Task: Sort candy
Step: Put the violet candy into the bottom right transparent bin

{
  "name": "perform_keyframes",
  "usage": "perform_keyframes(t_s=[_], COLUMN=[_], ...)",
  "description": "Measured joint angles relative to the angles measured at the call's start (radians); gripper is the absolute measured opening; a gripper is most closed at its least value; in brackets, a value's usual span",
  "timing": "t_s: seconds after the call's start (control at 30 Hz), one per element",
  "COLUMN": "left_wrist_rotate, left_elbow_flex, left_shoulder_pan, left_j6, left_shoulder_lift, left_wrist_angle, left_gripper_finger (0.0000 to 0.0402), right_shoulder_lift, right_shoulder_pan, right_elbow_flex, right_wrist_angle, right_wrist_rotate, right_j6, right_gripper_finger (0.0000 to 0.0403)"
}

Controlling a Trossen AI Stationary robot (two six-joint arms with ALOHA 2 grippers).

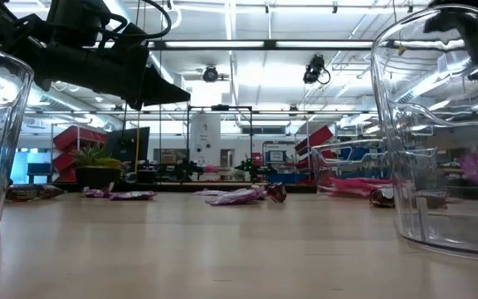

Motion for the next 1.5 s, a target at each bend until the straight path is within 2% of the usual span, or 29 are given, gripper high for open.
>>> perform_keyframes(t_s=[0.17,0.3,0.47,0.57,0.7,0.9,1.07,1.27,1.5], left_wrist_rotate=[0.002,0.004,0.004,0.004,0.005,0.005,0.005,0.005,0.005], left_elbow_flex=[0.000,0.000,0.000,0.000,0.000,0.000,0.000,0.000,0.000], left_shoulder_pan=[0.000,0.000,0.000,0.000,0.000,0.000,0.000,0.000,0.000], left_j6=[-0.001,-0.001,-0.001,-0.001,-0.001,0.012,0.012,-0.003,-0.008], left_shoulder_lift=[0.000,0.000,0.000,0.000,0.000,0.000,0.000,0.000,0.000], left_wrist_angle=[0.000,0.000,0.000,0.000,-0.003,-0.010,-0.012,-0.013,-0.013], left_gripper_finger=[0.0003,0.0003,0.0003,0.0003,0.0003,0.0003,0.0003,0.0003,0.0003], right_shoulder_lift=[-0.001,-0.002,-0.002,-0.008,-0.043,-0.155,-0.224,-0.226,-0.204], right_shoulder_pan=[-0.034,-0.073,-0.197,-0.289,-0.420,-0.545,-0.584,-0.612,-0.634], right_elbow_flex=[0.108,0.175,0.163,0.087,-0.081,-0.371,-0.542,-0.679,-0.738], right_wrist_angle=[-0.138,-0.262,-0.361,-0.341,-0.222,-0.014,0.160,0.342,0.406], right_wrist_rotate=[0.095,0.237,0.374,0.374,0.292,0.214,0.221,0.237,0.315], right_j6=[0.030,0.026,0.004,-0.109,-0.228,-0.234,-0.173,-0.160,-0.144], right_gripper_finger=[0.0246,0.0254,0.0256,0.0252,0.0246,0.0230,0.0216,0.0196,0.0158])
